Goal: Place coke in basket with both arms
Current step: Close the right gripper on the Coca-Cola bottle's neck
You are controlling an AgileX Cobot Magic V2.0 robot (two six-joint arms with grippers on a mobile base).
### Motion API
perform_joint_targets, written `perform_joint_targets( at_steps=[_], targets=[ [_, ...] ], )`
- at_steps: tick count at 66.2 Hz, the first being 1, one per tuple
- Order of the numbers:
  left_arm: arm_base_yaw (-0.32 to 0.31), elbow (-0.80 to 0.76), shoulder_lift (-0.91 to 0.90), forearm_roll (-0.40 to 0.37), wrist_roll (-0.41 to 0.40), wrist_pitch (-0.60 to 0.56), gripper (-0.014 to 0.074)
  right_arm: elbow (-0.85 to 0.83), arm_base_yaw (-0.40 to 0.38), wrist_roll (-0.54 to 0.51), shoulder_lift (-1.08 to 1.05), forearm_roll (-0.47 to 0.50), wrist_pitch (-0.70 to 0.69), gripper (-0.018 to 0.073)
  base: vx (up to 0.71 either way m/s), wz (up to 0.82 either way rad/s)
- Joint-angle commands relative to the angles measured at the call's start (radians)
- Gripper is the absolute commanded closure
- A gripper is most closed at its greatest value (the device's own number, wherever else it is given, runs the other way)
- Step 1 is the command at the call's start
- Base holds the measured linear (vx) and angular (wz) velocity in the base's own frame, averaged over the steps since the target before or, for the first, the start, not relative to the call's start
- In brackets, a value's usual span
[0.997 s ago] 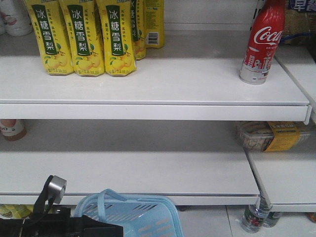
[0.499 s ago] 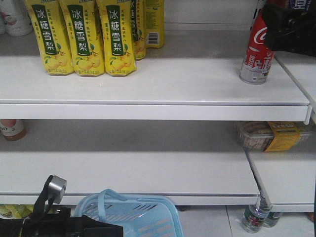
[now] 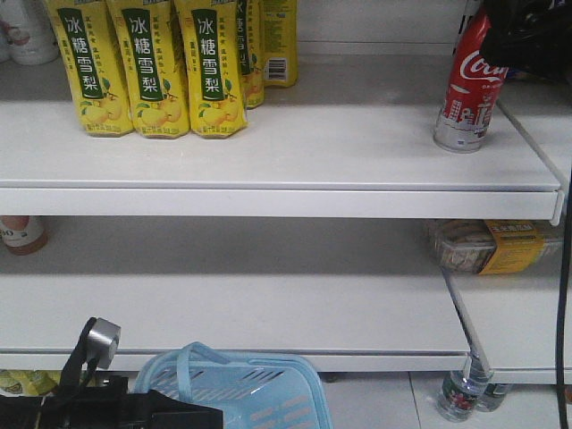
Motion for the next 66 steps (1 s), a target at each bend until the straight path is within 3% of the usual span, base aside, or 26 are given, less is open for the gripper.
perform_joint_targets(
  at_steps=[1, 25, 35, 50, 66],
  targets=[
    [-0.005, -0.01, -0.032, -0.054, 0.008, -0.235, 0.0603, -0.037, -0.005, -0.001, -0.006, -0.022, -0.113, -0.0008, 0.0, 0.0],
    [-0.005, -0.01, -0.032, -0.054, 0.008, -0.235, 0.0603, -0.191, -0.005, 0.002, 0.102, -0.02, 0.014, 0.0017, 0.0, 0.0],
    [-0.005, -0.01, -0.032, -0.054, 0.008, -0.235, 0.0603, -0.217, 0.009, 0.024, 0.127, -0.015, 0.049, 0.0152, 0.0, 0.0],
    [-0.005, -0.01, -0.032, -0.054, 0.008, -0.235, 0.0603, -0.217, 0.034, 0.071, 0.115, -0.017, 0.101, 0.0565, 0.0, 0.0],
    [-0.005, -0.01, -0.032, -0.054, 0.008, -0.235, 0.0604, -0.217, 0.07, 0.063, 0.047, -0.028, 0.195, 0.0568, 0.0, 0.0]
  ],
)
